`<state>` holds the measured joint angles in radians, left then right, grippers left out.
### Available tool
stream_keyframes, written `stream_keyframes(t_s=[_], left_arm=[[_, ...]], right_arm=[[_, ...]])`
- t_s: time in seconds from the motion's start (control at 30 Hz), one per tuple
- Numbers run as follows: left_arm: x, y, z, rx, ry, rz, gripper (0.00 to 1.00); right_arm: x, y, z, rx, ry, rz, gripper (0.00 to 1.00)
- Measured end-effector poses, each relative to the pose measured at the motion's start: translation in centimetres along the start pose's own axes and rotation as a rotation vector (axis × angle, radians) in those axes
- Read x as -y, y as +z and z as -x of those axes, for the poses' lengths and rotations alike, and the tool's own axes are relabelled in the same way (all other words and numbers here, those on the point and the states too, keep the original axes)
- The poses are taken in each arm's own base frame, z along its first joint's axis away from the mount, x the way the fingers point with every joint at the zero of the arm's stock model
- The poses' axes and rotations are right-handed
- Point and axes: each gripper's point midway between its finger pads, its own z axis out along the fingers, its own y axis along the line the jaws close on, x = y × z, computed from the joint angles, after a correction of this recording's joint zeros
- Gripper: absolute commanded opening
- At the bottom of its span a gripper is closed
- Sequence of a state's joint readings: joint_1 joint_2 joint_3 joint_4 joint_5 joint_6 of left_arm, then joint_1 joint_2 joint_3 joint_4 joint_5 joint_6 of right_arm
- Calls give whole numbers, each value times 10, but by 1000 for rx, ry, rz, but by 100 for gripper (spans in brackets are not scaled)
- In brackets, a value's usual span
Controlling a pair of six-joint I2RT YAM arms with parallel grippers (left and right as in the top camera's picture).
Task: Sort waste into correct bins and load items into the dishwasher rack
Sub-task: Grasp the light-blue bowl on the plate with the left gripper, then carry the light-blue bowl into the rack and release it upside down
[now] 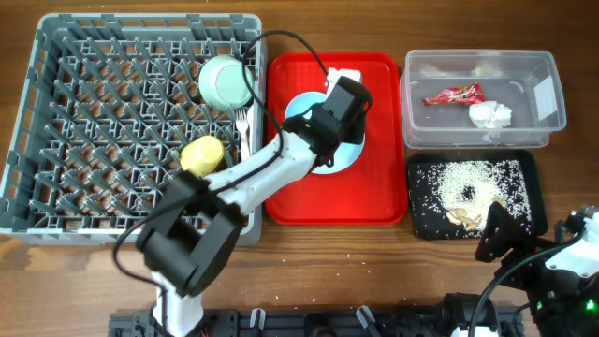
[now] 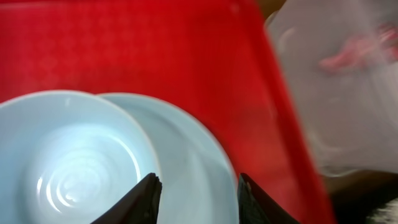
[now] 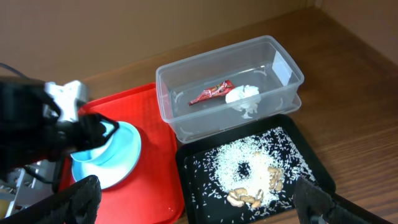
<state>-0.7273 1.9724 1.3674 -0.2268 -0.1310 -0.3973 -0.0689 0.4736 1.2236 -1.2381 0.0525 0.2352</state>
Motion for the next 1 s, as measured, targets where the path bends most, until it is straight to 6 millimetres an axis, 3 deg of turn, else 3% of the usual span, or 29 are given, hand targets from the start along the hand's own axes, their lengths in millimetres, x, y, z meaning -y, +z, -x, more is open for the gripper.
stream_keyframes(t_s=[0.1, 0.23, 0.4, 0.5, 0.53, 0.63, 0.67, 0.7, 0.73, 0.8, 0.87, 0.93, 1.0], left_arm=[[-11, 21, -19, -44, 26, 43, 40], [-16, 29, -27, -62, 49, 61, 6], [-20, 26, -31, -83, 66, 86, 4], [-23, 13, -30, -103, 72, 99, 4], [-20, 1, -23, -93, 69, 89, 4], [0, -61, 12, -24, 51, -14, 4], [12, -108, 35, 41, 41, -88, 4], [19, -142, 50, 95, 36, -136, 4], [21, -187, 56, 124, 32, -181, 4], [12, -253, 56, 162, 20, -225, 4], [-24, -314, 31, 131, -39, -210, 4], [-52, -335, 7, 65, -100, -173, 4], [-71, -339, -17, -31, -166, -146, 4]], right_arm=[[0, 0, 0, 0, 0, 0, 100], [0, 0, 0, 0, 0, 0, 100], [0, 0, 0, 0, 0, 0, 100], [0, 0, 0, 0, 0, 0, 100], [0, 0, 0, 0, 0, 0, 99], [0, 0, 0, 0, 0, 0, 100], [0, 0, 0, 0, 0, 0, 100], [0, 0, 0, 0, 0, 0, 100], [0, 0, 0, -1, 0, -1, 100], [0, 0, -1, -2, 0, -1, 100], [0, 0, 0, -1, 0, 0, 100], [0, 0, -1, -3, 0, -1, 100], [0, 0, -1, -2, 0, 0, 100]])
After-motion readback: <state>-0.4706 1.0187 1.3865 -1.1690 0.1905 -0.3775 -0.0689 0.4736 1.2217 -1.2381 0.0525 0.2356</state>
